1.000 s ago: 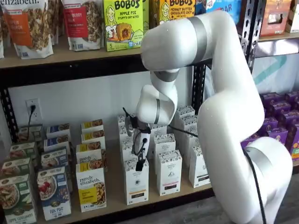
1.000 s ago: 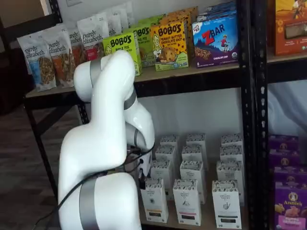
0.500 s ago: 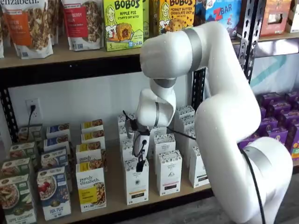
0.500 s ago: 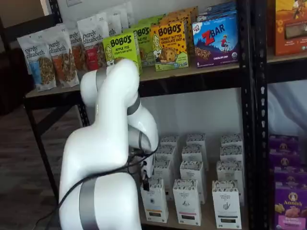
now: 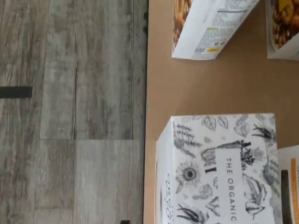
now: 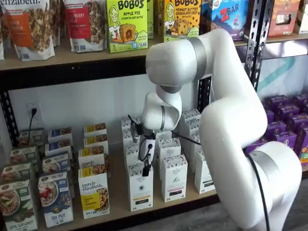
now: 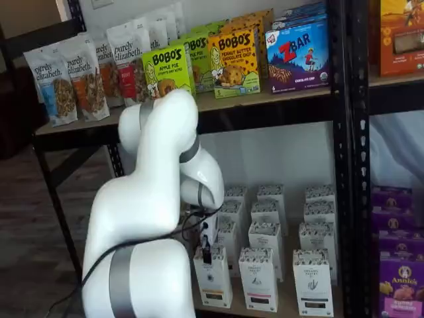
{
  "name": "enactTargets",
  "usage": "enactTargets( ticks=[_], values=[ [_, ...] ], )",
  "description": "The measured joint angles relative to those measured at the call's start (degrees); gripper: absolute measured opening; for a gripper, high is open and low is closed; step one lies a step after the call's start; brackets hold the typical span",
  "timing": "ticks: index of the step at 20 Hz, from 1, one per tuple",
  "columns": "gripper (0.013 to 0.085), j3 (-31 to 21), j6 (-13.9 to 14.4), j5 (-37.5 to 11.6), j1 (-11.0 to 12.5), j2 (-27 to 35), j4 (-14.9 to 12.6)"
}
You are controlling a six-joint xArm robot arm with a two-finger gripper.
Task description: Pick up the white box with a yellow strip in the middle, on the bottom shelf, the fourth box from the left
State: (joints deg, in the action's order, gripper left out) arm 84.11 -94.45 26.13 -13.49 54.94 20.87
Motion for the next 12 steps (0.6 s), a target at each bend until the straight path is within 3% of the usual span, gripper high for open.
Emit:
enactTargets(
  ticks=[8, 12],
  values=[
    [0.085, 5.51, 3.5, 4.23, 0.41, 3.62, -4.1],
    [0.085, 6.95, 4.4, 4.73, 0.1, 4.91, -4.78]
  ],
)
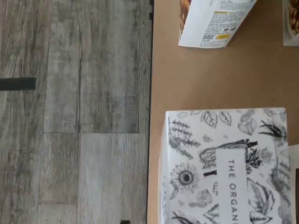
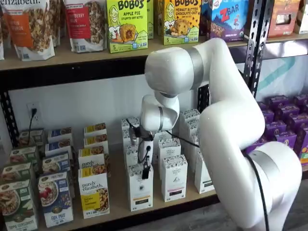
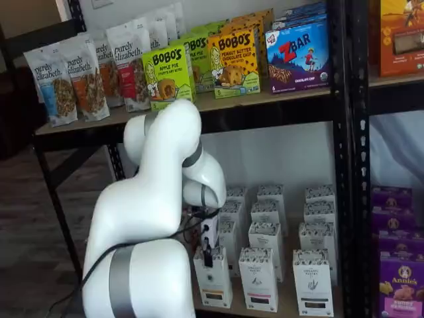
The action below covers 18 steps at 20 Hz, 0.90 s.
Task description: Pick up the white box with a yellow strip in the middle, on the bottom shelf, the fourth box from the left
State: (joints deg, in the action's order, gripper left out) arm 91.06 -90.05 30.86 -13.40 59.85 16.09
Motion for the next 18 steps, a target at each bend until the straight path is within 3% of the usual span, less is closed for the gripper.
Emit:
enactTargets(
  ticks=[18],
  values=[
    [0.085, 1.66, 1.23, -0.56, -0.67, 2.24, -0.73]
  ],
)
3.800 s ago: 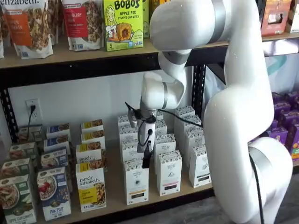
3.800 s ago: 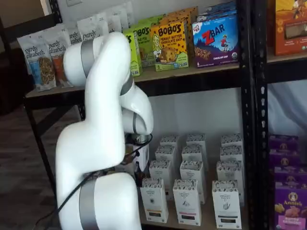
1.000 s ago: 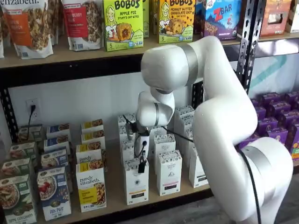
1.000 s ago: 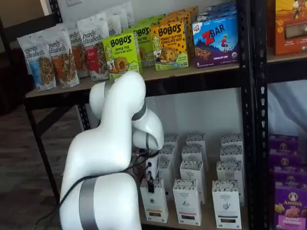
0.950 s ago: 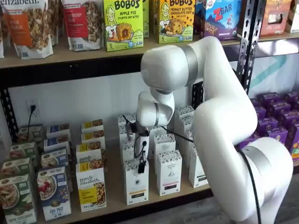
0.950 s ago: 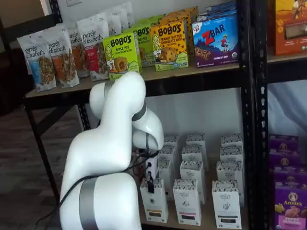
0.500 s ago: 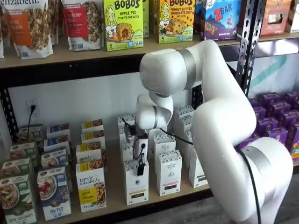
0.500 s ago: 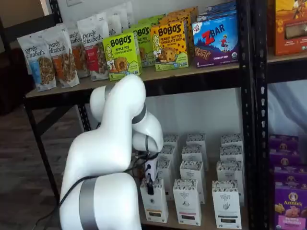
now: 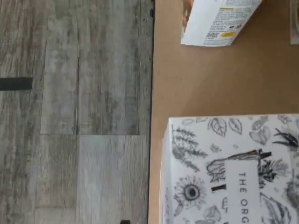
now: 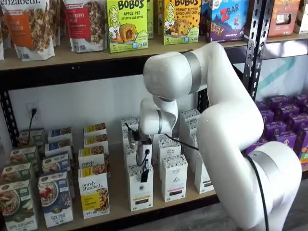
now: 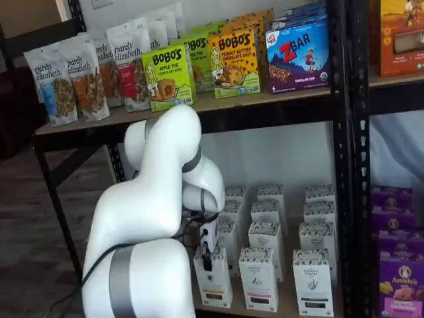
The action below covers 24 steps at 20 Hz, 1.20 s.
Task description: Pick up the white box with a yellow strip in the middle, on the bottom shelf, the fourth box from the left
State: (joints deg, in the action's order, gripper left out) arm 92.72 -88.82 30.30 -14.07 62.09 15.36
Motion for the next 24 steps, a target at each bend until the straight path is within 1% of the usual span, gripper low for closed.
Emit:
enactTargets(
  ticks=[6, 13, 18, 22, 24],
  values=[
    [0.085, -0.1, 0.16, -0.12, -0.05, 0.18, -0.19],
    [0.085, -0.43, -0.01, -2.64, -0.13, 0.64, -0.04],
    [0.085, 0.26, 0.69, -2.51, -0.08, 1.24, -0.87],
    [0.085, 0.24, 0.23, -2.87, -0.03, 1.38, -0.44],
    [0.077, 0.21, -0.38, -2.71, 0.08, 1.35, 0.13]
  ],
)
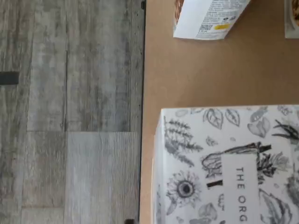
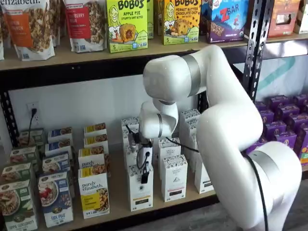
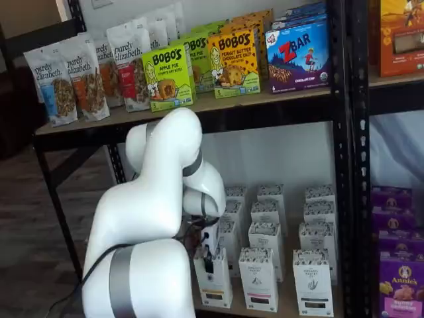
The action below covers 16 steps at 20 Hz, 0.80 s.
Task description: Pick up the white box with a yellow strip in the middle, on the bottom shelf, the fourth box from the left
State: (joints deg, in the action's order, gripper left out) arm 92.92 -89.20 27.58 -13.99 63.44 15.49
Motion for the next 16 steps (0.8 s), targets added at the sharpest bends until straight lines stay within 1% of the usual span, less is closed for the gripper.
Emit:
enactTargets(
  ticks=[1, 3, 8, 16],
  values=[
    [0.077, -0.01, -0.21, 0.06, 0.04, -0.04, 0.21],
    [0.069, -0.1, -0.54, 0.24, 0.18, -0.18, 0.45],
    [0.069, -0.12, 0.57, 0.93, 0.33, -0.36, -0.98],
    [0.069, -0.69, 1.31, 0.11, 0.1, -0.54, -1.63]
  ],
)
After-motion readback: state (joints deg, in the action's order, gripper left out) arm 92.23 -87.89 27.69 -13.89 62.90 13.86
